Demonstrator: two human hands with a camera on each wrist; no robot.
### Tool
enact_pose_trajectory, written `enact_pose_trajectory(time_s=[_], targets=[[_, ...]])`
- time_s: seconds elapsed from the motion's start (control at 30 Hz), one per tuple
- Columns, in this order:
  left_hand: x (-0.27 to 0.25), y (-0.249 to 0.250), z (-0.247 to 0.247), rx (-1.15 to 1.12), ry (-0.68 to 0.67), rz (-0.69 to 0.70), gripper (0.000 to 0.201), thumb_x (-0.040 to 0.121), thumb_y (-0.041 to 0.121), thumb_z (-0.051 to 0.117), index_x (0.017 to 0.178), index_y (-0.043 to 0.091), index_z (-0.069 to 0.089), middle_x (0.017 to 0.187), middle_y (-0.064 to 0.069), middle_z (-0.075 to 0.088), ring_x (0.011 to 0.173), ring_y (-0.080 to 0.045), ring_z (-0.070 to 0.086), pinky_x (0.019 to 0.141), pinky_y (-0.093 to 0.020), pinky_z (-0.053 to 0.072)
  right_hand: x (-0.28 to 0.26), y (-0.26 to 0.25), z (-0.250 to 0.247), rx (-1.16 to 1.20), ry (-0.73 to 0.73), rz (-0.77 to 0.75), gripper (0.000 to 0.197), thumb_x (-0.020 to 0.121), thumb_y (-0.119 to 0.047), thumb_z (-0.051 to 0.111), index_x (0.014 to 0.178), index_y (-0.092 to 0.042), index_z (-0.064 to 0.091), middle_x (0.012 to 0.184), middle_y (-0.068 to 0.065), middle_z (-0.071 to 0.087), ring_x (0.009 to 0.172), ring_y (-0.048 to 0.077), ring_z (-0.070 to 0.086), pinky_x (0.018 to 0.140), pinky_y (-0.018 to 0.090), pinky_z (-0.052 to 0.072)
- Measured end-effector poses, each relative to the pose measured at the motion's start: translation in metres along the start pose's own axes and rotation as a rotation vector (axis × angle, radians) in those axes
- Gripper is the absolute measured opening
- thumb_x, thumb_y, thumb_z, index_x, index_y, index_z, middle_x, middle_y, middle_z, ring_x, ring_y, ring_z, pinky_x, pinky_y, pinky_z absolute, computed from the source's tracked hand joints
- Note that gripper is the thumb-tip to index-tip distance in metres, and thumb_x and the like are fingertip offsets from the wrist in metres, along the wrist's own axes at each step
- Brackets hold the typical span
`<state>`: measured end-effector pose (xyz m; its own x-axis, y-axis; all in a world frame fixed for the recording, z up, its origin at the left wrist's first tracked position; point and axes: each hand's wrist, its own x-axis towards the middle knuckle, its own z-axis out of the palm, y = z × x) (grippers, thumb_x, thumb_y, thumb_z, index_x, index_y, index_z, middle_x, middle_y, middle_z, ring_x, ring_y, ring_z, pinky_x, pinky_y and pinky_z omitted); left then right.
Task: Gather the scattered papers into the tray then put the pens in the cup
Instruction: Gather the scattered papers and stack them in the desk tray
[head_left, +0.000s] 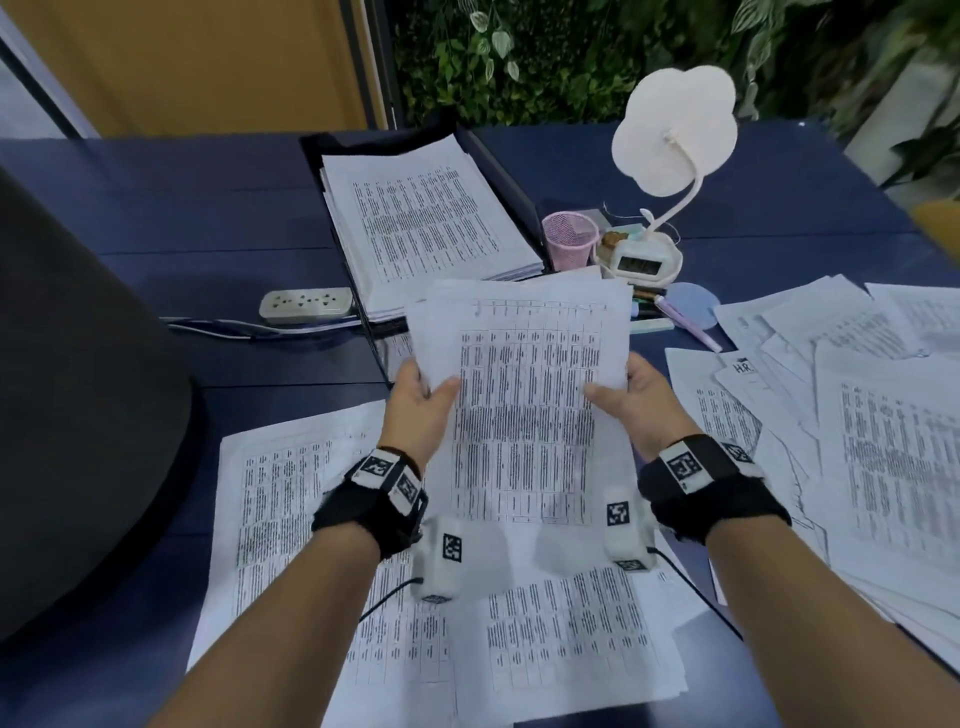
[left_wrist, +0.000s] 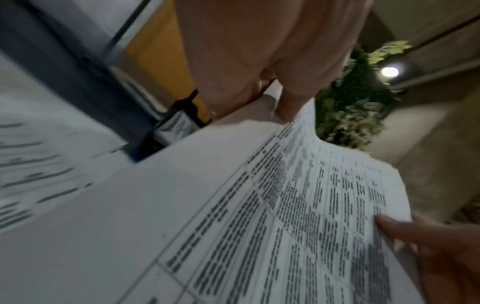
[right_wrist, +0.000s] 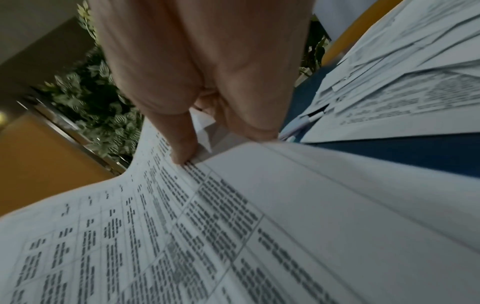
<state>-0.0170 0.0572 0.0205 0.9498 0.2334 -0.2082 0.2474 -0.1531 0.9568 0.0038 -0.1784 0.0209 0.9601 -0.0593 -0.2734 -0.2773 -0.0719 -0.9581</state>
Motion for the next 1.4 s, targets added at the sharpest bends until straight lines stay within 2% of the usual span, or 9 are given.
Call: enact_pose_trajectory(time_s=[0.1, 0.27, 0.4, 0.57, 0.8, 0.93, 1.03, 1.2, 1.4], targets=[[-0.006, 0.023, 0.01, 0.017, 0.018, 0.111, 0.021, 0.095, 0.009, 0.053, 0.116, 0.008, 0.05, 0.111, 0.0, 0.061, 0.104, -0.012, 0.057, 0.087, -0.01, 0.045, -0.005, -0.015, -0.003, 0.005, 0.089, -0.079, 0.027, 0.084, 0.004, 0.063, 0.104, -0.015, 0.063, 0.107, 0.005, 0.07, 0.103, 0.024, 0.065, 0.099, 0.046, 0.047], [-0.011, 0.071, 0.017, -0.072, 0.159, 0.323, 0.047, 0.096, 0.015, 0.05, 0.135, -0.007, 0.035, 0.135, -0.02, 0.05, 0.125, -0.027, 0.049, 0.106, -0.039, 0.039, -0.02, -0.061, -0.005, 0.052, 0.208, -0.363, 0.027, 0.086, -0.002, 0.062, 0.108, -0.018, 0.063, 0.109, -0.001, 0.07, 0.104, 0.015, 0.065, 0.095, 0.038, 0.051], [-0.017, 0.097, 0.017, -0.118, 0.152, 0.487, 0.025, 0.098, 0.006, 0.044, 0.122, 0.008, 0.04, 0.121, 0.003, 0.054, 0.096, 0.017, 0.053, 0.087, -0.005, 0.043, -0.029, -0.082, -0.004, 0.148, 0.236, -0.462, 0.031, 0.087, -0.001, 0.061, 0.105, -0.026, 0.056, 0.106, -0.008, 0.068, 0.101, 0.009, 0.065, 0.093, 0.032, 0.052], [-0.012, 0.076, 0.015, -0.093, 0.077, 0.367, 0.037, 0.097, 0.012, 0.048, 0.132, 0.012, 0.035, 0.117, 0.016, 0.05, 0.09, 0.019, 0.051, 0.088, -0.007, 0.043, -0.023, -0.061, -0.005, 0.093, 0.226, -0.365, 0.033, 0.086, -0.001, 0.063, 0.114, -0.013, 0.051, 0.112, 0.004, 0.065, 0.1, 0.013, 0.064, 0.09, 0.031, 0.05], [0.006, 0.048, 0.003, -0.194, -0.018, 0.055, 0.032, 0.081, 0.011, 0.062, 0.111, 0.011, 0.051, 0.109, -0.007, 0.062, 0.103, -0.023, 0.058, 0.103, -0.052, 0.041, -0.015, -0.04, -0.003, 0.197, 0.194, -0.18, 0.043, 0.078, 0.001, 0.057, 0.117, -0.015, 0.054, 0.114, 0.01, 0.066, 0.104, 0.024, 0.063, 0.09, 0.037, 0.05], [0.003, 0.051, 0.017, -0.11, -0.089, -0.02, 0.067, 0.084, 0.019, 0.063, 0.141, 0.009, 0.03, 0.137, -0.026, 0.039, 0.127, -0.038, 0.041, 0.107, -0.049, 0.036, -0.012, -0.043, 0.011, 0.138, 0.176, -0.188, 0.044, 0.088, 0.009, 0.049, 0.125, -0.014, 0.05, 0.119, 0.004, 0.063, 0.107, 0.018, 0.06, 0.099, 0.036, 0.046], [0.005, 0.055, 0.019, -0.167, -0.047, 0.024, 0.071, 0.089, 0.022, 0.06, 0.148, 0.02, 0.021, 0.15, -0.014, 0.031, 0.137, -0.028, 0.034, 0.112, -0.046, 0.03, -0.007, -0.046, 0.011, 0.131, 0.197, -0.217, 0.047, 0.088, 0.01, 0.047, 0.131, -0.009, 0.047, 0.123, 0.005, 0.062, 0.112, 0.017, 0.06, 0.1, 0.035, 0.045], [0.011, 0.048, 0.012, -0.124, -0.028, 0.045, 0.045, 0.093, 0.015, 0.057, 0.134, 0.011, 0.041, 0.133, 0.002, 0.051, 0.121, -0.011, 0.048, 0.102, -0.025, 0.036, 0.006, -0.028, 0.007, 0.052, 0.146, -0.13, 0.049, 0.085, 0.008, 0.05, 0.126, -0.018, 0.048, 0.118, 0.0, 0.064, 0.111, 0.017, 0.06, 0.101, 0.042, 0.045], [0.019, 0.052, 0.002, -0.15, 0.081, 0.057, 0.042, 0.096, 0.018, 0.054, 0.131, -0.002, 0.042, 0.133, -0.013, 0.052, 0.126, -0.021, 0.047, 0.1, -0.024, 0.037, 0.01, -0.011, 0.004, -0.096, 0.082, 0.027, 0.026, 0.088, -0.004, 0.058, 0.113, -0.013, 0.06, 0.111, 0.004, 0.067, 0.099, 0.02, 0.063, 0.09, 0.033, 0.048]])
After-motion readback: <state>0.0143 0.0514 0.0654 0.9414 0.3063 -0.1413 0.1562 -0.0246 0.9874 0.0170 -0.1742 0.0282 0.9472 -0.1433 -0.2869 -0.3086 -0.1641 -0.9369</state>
